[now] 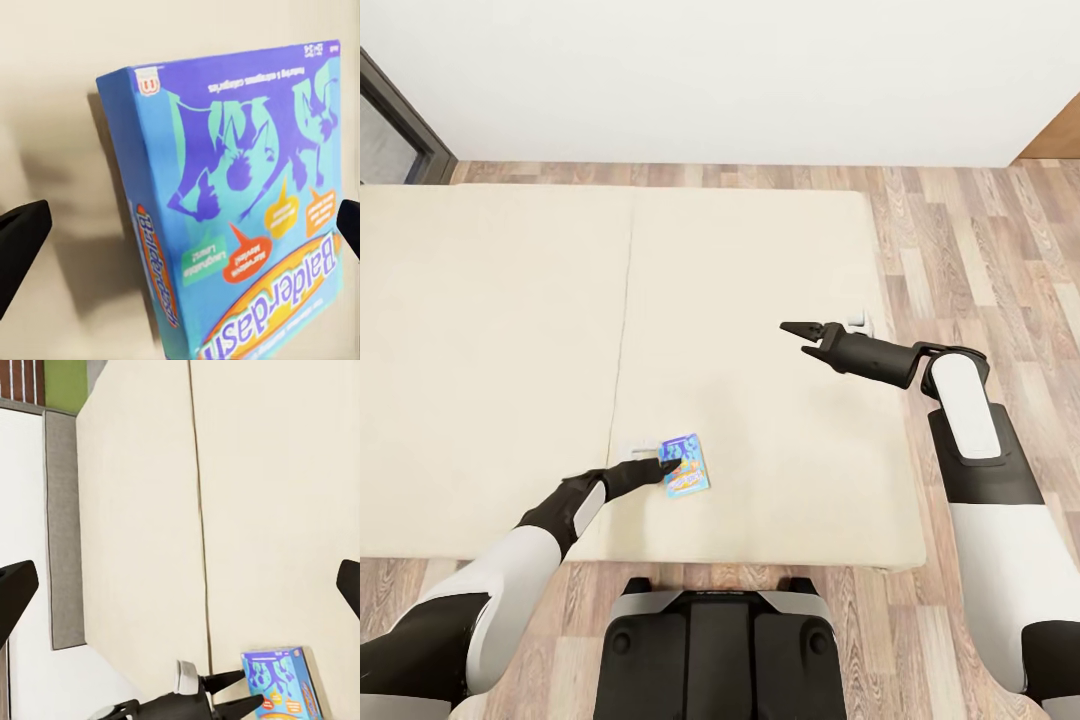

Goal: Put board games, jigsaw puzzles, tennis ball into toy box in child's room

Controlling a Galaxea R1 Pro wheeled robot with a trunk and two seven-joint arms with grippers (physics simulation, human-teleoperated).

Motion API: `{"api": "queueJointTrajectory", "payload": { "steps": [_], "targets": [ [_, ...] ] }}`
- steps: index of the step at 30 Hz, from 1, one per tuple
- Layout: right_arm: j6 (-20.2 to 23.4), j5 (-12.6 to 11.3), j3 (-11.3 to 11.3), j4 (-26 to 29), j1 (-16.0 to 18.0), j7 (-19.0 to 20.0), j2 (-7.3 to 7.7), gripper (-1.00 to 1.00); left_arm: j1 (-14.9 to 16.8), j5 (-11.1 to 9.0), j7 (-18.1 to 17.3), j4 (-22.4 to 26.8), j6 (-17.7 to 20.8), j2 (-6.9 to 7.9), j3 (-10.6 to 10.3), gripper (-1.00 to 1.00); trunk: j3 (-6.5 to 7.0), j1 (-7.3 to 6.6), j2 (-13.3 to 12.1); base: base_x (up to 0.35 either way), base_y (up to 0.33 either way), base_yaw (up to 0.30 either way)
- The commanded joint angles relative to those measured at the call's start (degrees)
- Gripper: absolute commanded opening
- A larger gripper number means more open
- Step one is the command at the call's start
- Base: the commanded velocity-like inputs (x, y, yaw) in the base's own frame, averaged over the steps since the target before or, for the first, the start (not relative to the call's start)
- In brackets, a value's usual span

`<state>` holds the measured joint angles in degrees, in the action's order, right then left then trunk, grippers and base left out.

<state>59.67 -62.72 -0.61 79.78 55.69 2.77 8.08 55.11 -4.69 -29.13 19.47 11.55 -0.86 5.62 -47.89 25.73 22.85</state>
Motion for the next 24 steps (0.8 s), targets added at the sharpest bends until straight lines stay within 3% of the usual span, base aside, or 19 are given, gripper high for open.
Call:
{"api": "queueJointTrajectory", "payload": {
  "steps": [1, 24],
  "targets": [
    [0.15, 0.32, -0.03, 0.01, 0.03, 0.29, 0.03, 1.00, -0.01, -0.18, -0.22, -1.18, 1.02, -0.06, 0.10, 1.00, -0.07, 0.05, 0.07, 0.000, 0.000, 0.000],
    [0.02, 0.32, -0.09, 0.03, 0.03, 0.25, -0.08, 1.00, -0.01, -0.22, -0.40, -1.18, 1.00, -0.03, 0.17, 1.00, 0.23, 0.05, 0.07, 0.000, 0.000, 0.000]
  ]
}}
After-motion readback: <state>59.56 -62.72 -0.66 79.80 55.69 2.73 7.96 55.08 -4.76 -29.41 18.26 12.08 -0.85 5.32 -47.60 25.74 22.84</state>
